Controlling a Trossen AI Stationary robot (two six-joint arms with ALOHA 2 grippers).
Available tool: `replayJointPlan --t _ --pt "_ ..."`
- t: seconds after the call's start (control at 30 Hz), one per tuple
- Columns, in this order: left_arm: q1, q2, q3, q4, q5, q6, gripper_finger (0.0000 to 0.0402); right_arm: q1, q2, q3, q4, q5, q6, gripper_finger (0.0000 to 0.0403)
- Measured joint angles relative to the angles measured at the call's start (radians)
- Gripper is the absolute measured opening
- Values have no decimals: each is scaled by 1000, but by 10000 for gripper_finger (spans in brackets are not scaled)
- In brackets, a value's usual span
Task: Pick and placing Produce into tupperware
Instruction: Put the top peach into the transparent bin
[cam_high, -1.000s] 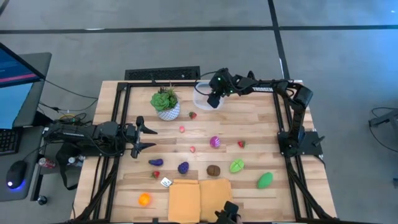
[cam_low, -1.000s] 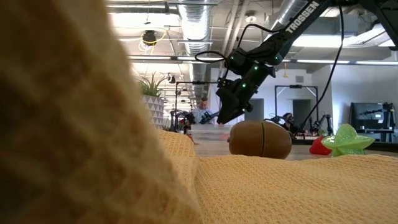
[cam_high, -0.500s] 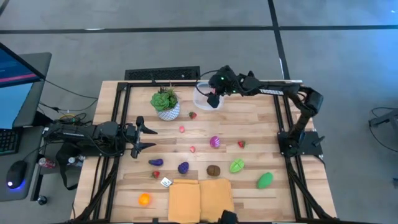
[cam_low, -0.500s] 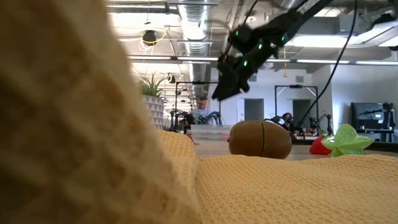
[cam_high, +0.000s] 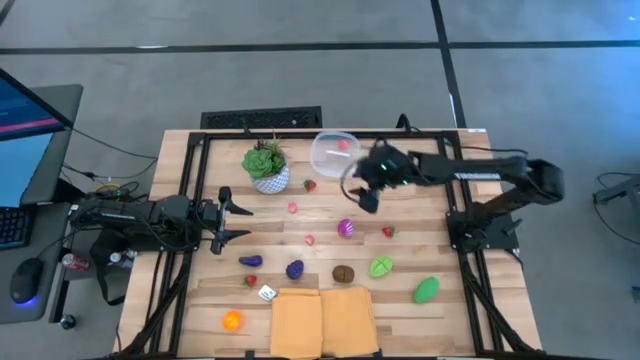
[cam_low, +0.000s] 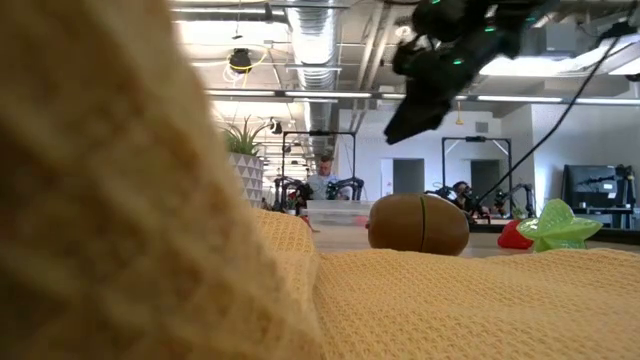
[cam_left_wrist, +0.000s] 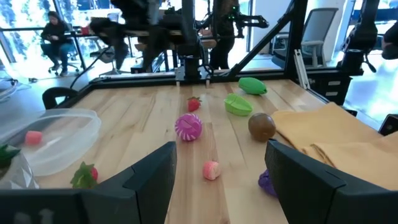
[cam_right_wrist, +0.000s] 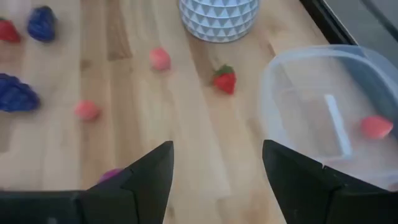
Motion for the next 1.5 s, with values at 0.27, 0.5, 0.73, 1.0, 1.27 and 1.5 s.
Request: replayJointPlan --t 0.27,0.5,0.73,1.0,1.27,1.5 --pt "0 0 0 -3 18 26 233 209 -218 -270 274 134 87 270" --pt "-27 97 0 0 64 -94 233 371 -256 -350 352 239 111 270" --pt "-66 295 0 1 29 -236 233 468 -209 -350 424 279 89 270" --pt "-96 472 65 19 22 -302 233 527 -168 -351 432 341 75 270" --pt "-134 627 178 17 22 -309 233 554 -148 -351 432 358 100 270" --pt "-126 680 234 76 -46 -252 233 582 -149 -351 434 358 95 270"
